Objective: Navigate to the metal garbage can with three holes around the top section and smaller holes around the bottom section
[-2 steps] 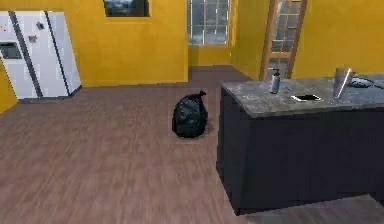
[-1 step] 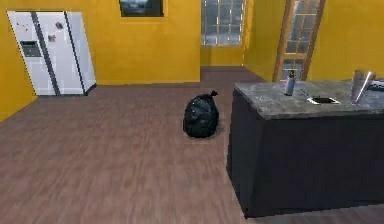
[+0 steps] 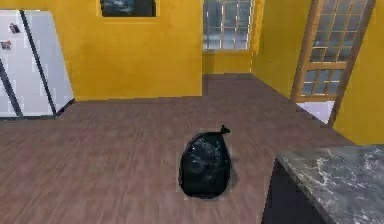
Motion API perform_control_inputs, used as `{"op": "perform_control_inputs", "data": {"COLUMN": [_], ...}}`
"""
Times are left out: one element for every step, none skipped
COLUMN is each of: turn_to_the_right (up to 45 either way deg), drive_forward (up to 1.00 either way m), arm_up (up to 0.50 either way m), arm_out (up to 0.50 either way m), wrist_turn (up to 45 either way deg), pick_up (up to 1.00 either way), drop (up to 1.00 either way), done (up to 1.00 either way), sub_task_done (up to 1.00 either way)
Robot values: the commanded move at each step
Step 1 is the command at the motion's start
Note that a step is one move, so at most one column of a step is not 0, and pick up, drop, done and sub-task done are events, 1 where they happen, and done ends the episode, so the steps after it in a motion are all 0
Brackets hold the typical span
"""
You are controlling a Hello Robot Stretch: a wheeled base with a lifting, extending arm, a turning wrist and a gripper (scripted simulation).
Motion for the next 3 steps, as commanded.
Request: {"op": "perform_control_inputs", "data": {"turn_to_the_right": [-36.0,0.0,-6.0], "drive_forward": [0.0,1.0,0.0], "arm_up": [0.0,0.0,0.0], "arm_out": [0.0,0.0,0.0], "wrist_turn": [0.0,0.0,0.0], "pick_up": [0.0,0.0,0.0], "drop": [0.0,0.0,0.0], "done": [0.0,0.0,0.0], "sub_task_done": [0.0,0.0,0.0]}}
